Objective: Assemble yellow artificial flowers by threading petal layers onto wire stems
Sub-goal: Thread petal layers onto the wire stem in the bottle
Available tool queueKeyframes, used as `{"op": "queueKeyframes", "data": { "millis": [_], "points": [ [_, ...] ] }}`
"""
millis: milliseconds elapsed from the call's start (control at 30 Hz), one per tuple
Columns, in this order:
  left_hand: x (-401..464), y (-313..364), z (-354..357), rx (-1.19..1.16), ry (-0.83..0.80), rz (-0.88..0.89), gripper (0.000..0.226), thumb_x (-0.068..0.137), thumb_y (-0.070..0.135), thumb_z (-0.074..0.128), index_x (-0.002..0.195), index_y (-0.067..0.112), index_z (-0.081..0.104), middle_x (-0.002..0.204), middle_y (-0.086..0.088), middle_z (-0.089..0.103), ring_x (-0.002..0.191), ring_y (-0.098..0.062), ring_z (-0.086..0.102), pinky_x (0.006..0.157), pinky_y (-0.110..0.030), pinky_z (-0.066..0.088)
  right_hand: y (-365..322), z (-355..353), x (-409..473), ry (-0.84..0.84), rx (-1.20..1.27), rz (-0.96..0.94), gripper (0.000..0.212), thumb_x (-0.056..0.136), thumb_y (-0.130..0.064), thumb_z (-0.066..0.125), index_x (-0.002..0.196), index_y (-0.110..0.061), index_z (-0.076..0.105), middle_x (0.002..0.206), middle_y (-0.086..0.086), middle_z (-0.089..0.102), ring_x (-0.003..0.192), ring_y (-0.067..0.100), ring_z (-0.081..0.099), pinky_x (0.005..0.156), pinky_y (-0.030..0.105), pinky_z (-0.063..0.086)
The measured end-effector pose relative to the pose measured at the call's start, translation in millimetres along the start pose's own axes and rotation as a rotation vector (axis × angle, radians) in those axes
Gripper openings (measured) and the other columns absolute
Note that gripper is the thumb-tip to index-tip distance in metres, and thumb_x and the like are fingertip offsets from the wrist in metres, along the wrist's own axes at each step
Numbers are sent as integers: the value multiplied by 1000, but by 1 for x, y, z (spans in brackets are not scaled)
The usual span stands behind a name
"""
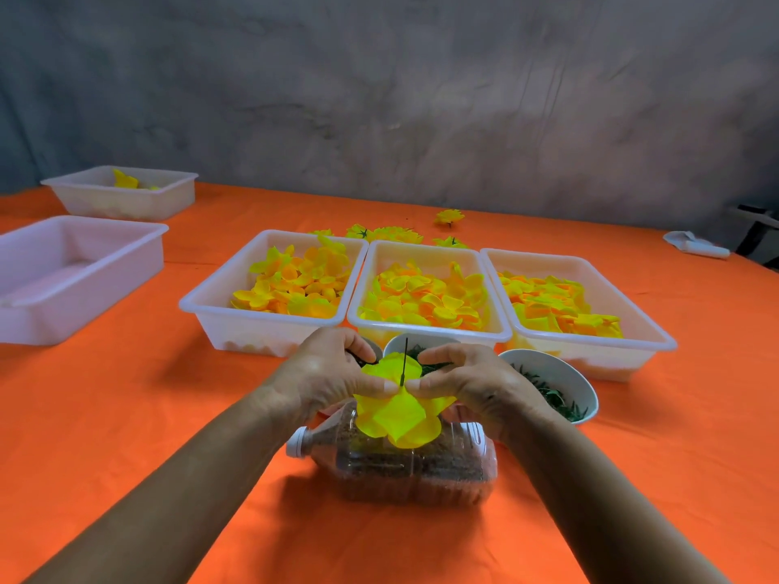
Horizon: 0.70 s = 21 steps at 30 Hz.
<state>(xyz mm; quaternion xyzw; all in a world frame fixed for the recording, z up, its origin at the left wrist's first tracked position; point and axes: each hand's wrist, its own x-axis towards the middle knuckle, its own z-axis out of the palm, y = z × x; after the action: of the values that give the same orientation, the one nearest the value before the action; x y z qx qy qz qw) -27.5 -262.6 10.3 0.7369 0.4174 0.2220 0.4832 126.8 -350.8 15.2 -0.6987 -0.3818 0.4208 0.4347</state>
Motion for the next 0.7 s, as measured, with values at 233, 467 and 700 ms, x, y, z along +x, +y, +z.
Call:
{"op": "queueKeyframes", "data": {
  "millis": [233, 467, 700],
  "points": [
    [-11, 4, 2, 104, 46, 292, 30, 63, 7, 83, 72, 31, 69, 82, 1, 62, 70, -4, 50, 64, -13, 42, 5, 7, -11, 114, -19, -273, 26, 69, -2, 80, 82, -23, 69, 80, 6, 60, 68, 9, 54, 56, 18, 45],
    [-11, 0, 5, 88, 46, 272, 9, 68, 18, 81, 73, 24, 77, 88, 5, 68, 89, -10, 61, 74, -22, 45, 5, 5, -15, 68, -82, -350, 16, 76, -6, 74, 68, -19, 73, 74, -1, 70, 66, 0, 62, 63, 15, 48],
    [-10, -5, 7, 40, 52, 341, 16, 57, 33, 85, 65, 28, 72, 82, 7, 67, 87, -6, 63, 81, -26, 49, 6, 3, -12, 13, -27, -314, 11, 67, -10, 82, 66, -17, 74, 67, -8, 70, 65, -1, 63, 60, 14, 48]
  ]
}}
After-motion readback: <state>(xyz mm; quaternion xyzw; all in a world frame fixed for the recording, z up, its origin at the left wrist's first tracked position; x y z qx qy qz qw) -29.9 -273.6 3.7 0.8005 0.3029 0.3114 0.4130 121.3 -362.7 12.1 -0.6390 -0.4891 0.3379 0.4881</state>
